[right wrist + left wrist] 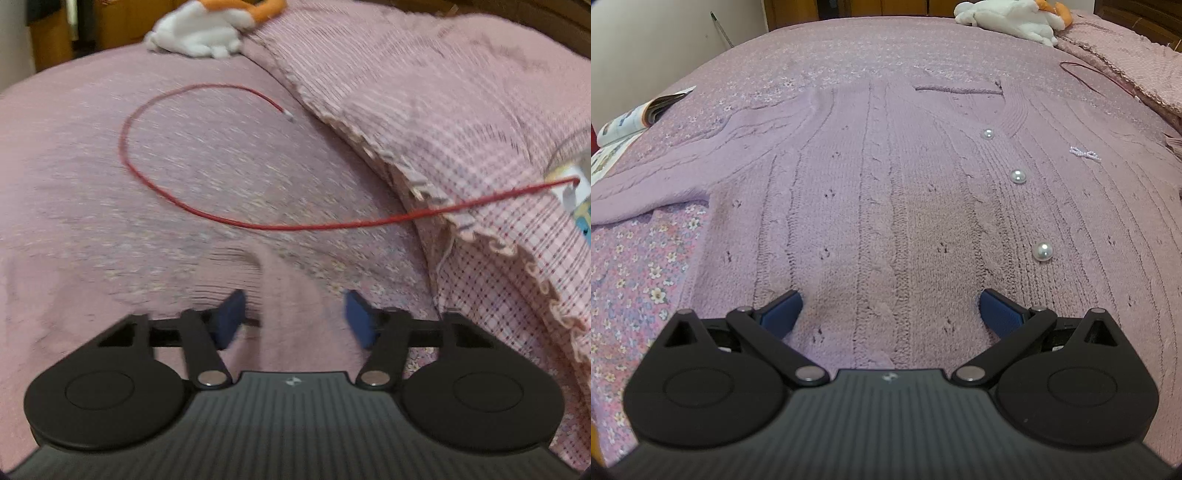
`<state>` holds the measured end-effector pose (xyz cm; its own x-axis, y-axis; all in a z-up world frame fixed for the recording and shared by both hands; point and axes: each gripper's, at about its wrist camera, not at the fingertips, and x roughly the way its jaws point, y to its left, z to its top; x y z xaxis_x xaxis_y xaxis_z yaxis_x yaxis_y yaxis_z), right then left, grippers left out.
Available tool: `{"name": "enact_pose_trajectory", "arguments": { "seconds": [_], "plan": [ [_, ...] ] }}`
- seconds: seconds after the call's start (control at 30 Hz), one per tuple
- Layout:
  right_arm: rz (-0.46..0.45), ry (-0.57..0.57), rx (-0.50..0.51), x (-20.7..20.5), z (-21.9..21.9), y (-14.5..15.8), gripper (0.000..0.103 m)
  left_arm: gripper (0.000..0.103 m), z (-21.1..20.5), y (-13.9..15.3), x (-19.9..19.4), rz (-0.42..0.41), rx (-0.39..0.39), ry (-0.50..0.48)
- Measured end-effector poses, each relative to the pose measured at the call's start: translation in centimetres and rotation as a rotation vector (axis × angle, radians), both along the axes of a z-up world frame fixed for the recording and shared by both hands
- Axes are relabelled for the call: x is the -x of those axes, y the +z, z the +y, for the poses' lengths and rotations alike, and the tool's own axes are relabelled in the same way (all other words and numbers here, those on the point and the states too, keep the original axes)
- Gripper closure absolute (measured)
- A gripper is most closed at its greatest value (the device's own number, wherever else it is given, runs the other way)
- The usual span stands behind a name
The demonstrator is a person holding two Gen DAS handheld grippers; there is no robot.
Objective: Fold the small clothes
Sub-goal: 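Grasp the cardigan sleeve cuff with the right gripper, then lift the sleeve and fold it across the cardigan body, then release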
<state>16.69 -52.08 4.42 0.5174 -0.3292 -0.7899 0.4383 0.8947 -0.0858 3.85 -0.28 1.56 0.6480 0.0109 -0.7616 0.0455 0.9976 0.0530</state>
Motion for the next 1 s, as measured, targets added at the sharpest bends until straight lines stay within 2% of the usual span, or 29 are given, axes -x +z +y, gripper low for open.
{"name": "enact_pose_trajectory", "arguments": {
  "seconds": [0.1, 0.17, 0.27, 0.43, 0.53, 0.73, 1.0],
  "plan": [
    [-0.035, -0.017, -0.031, 0.8, -0.9, -0.2, 0.089, 0.0, -0.1, 0.0, -0.1, 0.001, 0.0, -0.001],
    [-0.07, -0.042, -0.058, 1.6, -1.2, 0.4, 0.094, 0.0, -0.1, 0.0, -0.1, -0.001, 0.001, -0.004],
    [-0.141, -0.053, -0.113, 2.9, -1.2, 2.3, 0.096, 0.0, -0.1, -0.1, -0.1, -0.007, -0.001, -0.015],
    [-0.258, -0.048, -0.14, 4.5, 0.8, 6.0, 0.097, 0.0, -0.2, -0.1, 0.1, -0.026, -0.004, -0.024],
    [-0.312, -0.028, -0.152, 5.0, 2.9, 8.2, 0.097, 0.0, -0.2, -0.3, 0.5, -0.049, -0.011, -0.044],
    [-0.386, 0.048, -0.158, 4.6, 8.1, 12.0, 0.097, 0.0, 0.1, 0.0, 0.4, -0.041, 0.003, -0.065],
    [-0.474, 0.179, -0.274, 3.1, 16.2, 15.9, 0.097, 0.0, 2.8, 1.9, 0.6, -0.044, 0.105, -0.037]
  ]
}}
